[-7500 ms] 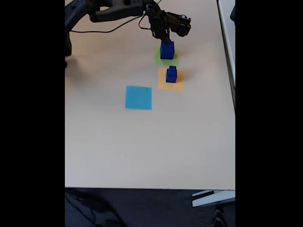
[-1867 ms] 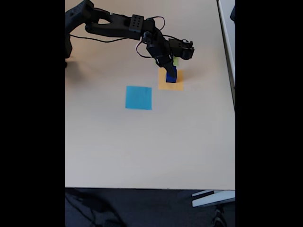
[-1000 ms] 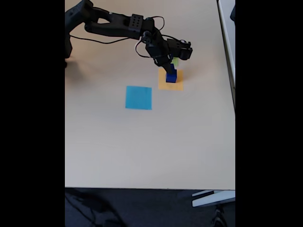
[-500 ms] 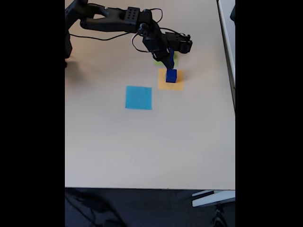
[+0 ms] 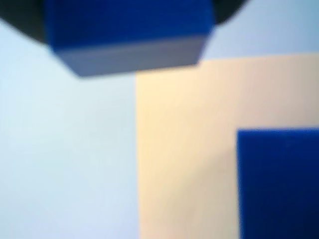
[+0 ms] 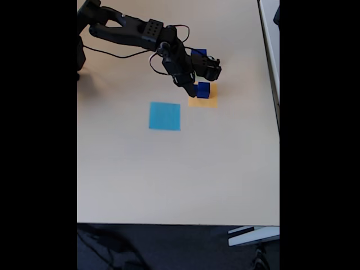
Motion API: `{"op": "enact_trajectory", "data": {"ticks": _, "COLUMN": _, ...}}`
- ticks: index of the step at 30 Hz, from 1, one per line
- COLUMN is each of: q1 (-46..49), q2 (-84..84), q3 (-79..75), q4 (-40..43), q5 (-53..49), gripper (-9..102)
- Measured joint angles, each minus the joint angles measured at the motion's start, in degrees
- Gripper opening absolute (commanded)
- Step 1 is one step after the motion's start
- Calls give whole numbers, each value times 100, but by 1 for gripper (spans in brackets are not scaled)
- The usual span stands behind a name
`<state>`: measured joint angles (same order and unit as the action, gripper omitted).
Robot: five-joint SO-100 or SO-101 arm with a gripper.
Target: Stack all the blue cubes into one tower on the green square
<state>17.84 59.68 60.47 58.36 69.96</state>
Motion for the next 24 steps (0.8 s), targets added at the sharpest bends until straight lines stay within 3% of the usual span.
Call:
{"op": "enact_trajectory", "data": {"ticks": 8, "q1": 202, "q2": 457, "q3": 721, "q4": -141, "q5": 105, "gripper": 3}}
{"op": "enact_trajectory", "data": {"ticks": 24, "q1": 404, "q2": 1389, "q3": 2856, "q4": -1354, "q5": 141, "gripper": 2}}
